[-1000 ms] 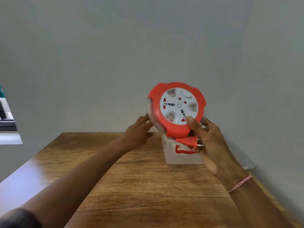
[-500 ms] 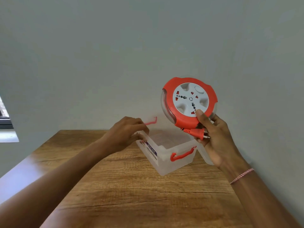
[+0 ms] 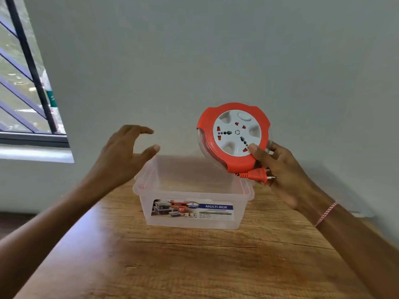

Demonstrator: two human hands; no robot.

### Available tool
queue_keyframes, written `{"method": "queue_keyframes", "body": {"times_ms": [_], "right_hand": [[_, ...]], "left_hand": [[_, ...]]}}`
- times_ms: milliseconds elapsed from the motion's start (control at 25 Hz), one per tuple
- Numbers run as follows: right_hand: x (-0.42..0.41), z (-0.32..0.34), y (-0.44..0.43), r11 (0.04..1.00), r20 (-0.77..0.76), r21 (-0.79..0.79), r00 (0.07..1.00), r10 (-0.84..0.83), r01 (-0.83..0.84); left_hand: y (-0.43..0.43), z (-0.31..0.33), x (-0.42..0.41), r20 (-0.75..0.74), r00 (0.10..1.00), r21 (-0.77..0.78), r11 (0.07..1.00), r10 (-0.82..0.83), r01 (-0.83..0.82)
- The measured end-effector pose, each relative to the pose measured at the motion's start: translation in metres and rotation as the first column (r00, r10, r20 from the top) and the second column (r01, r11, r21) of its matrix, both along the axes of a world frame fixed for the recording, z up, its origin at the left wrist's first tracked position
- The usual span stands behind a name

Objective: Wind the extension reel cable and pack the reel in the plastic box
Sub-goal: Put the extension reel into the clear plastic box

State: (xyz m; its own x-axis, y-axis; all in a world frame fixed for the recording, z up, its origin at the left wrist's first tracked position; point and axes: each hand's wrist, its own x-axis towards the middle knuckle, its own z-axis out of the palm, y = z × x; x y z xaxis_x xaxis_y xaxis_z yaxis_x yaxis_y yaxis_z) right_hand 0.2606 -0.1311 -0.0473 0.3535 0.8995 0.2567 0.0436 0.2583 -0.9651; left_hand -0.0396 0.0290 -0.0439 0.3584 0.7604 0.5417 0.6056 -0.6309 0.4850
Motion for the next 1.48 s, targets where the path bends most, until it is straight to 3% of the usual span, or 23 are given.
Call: {"method": "queue_keyframes", "body": {"times_ms": [40, 120, 240, 400, 440, 520, 600, 640, 680, 960, 1120, 1320, 1480], "right_hand": [[0.002, 0.002, 0.005, 0.999, 0.023, -0.015, 0.999, 0.03, -0.03], [0.005, 0.007, 0.019, 0.995, 0.064, -0.065, 0.995, 0.082, -0.078], [0.008, 0.015, 0.03, 0.979, 0.106, -0.159, 0.983, 0.149, -0.131], [0.004, 0.044, 0.028, 0.941, 0.057, -0.283, 0.976, 0.212, -0.187], [0.001, 0.054, 0.027, 0.93, 0.036, -0.308, 0.975, 0.221, -0.2], [-0.005, 0.079, 0.026, 0.91, 0.005, -0.357, 0.974, 0.226, -0.209], [-0.011, 0.1, 0.026, 0.89, -0.027, -0.407, 0.976, 0.214, -0.206], [-0.014, 0.109, 0.027, 0.879, -0.049, -0.43, 0.977, 0.207, -0.208], [-0.017, 0.119, 0.028, 0.864, -0.077, -0.454, 0.976, 0.204, -0.216], [-0.032, 0.127, 0.026, 0.701, -0.197, -0.695, 0.98, 0.031, -0.162], [-0.027, 0.109, 0.018, 0.686, -0.324, -0.651, 0.936, 0.137, -0.325], [-0.031, 0.094, 0.016, 0.69, -0.279, -0.652, 0.946, 0.165, -0.313], [-0.036, 0.087, 0.016, 0.7, -0.139, -0.695, 0.986, 0.094, -0.165]], "left_hand": [[0.013, -0.003, -0.002, -0.123, 0.99, -0.116, 0.99, 0.066, -0.08], [0.029, -0.016, 0.001, -0.152, 0.987, -0.4, 0.916, -0.055, -0.011], [0.029, -0.018, 0.006, -0.077, 0.991, -0.473, 0.879, -0.108, 0.059], [0.02, 0.017, 0.006, -0.325, 0.946, -0.493, 0.85, 0.02, -0.188], [0.016, 0.03, 0.007, -0.271, 0.963, -0.482, 0.863, 0.019, -0.153], [0.008, 0.067, 0.012, 0.077, 0.994, -0.589, 0.801, -0.073, 0.105], [-0.007, 0.102, 0.024, 0.384, 0.918, -0.737, 0.566, -0.098, 0.369], [-0.013, 0.117, 0.031, 0.428, 0.901, -0.783, 0.468, -0.075, 0.411], [-0.017, 0.129, 0.037, 0.421, 0.906, -0.81, 0.426, -0.056, 0.403], [-0.018, 0.137, 0.041, 0.293, 0.954, -0.858, 0.42, -0.068, 0.294], [-0.01, 0.107, 0.04, 0.265, 0.964, -0.892, 0.372, -0.026, 0.256], [-0.005, 0.087, 0.03, 0.262, 0.964, -0.898, 0.353, -0.048, 0.262], [0.0, 0.084, 0.026, 0.262, 0.961, -0.903, 0.329, -0.092, 0.277]]}}
